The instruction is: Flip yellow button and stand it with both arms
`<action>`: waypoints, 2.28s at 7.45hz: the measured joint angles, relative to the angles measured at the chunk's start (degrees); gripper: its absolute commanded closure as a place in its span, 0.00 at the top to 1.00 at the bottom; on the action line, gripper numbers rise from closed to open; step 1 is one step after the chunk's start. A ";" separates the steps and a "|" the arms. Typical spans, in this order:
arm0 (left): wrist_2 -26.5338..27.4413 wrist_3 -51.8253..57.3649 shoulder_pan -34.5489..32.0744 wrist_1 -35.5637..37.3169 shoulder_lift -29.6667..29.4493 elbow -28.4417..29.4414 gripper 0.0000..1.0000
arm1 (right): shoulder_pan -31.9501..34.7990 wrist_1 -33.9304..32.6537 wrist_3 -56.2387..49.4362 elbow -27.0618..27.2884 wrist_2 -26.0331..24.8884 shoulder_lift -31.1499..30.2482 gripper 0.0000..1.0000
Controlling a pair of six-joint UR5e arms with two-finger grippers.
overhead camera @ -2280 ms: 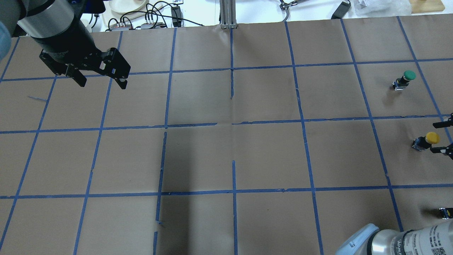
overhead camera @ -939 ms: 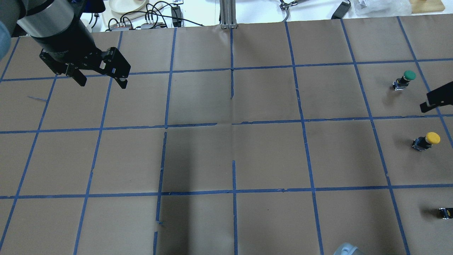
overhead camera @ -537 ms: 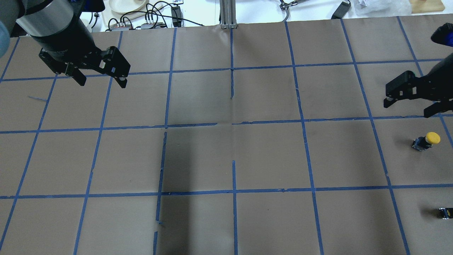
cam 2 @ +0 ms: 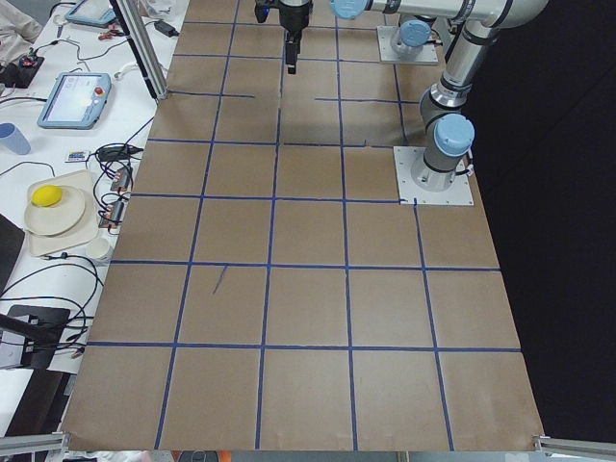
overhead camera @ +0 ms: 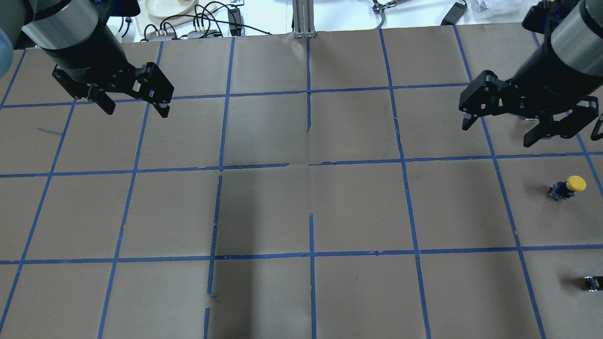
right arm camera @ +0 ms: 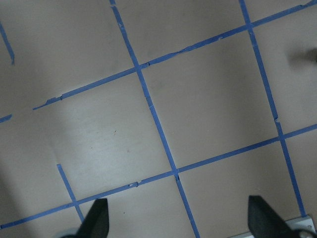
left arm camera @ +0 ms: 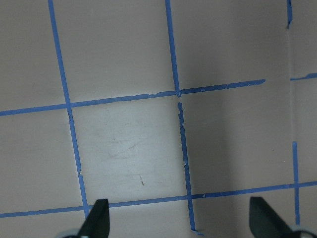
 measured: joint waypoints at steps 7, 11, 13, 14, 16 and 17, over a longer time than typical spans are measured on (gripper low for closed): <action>0.06 0.00 -0.01 0.00 0.28 -0.56 1.00 | 6.06 -1.38 4.09 2.97 -2.39 1.46 1.00; 0.06 0.00 -0.01 0.06 0.39 -0.67 0.99 | 5.98 -0.62 4.17 2.20 -5.13 1.26 1.00; 0.06 0.00 -0.01 0.05 0.41 -0.71 1.00 | 5.95 -0.64 4.05 1.96 -4.77 1.16 1.00; 0.06 0.00 -0.01 0.05 0.41 -0.72 1.00 | 5.92 -0.66 3.87 1.96 -4.43 1.06 1.00; 0.13 0.06 -0.01 0.08 0.44 -0.70 1.00 | 5.94 -0.76 3.67 1.97 -4.13 0.97 1.00; 0.10 0.08 -0.01 0.09 0.47 -0.71 1.00 | 5.96 -0.87 3.63 1.97 -4.07 0.90 1.00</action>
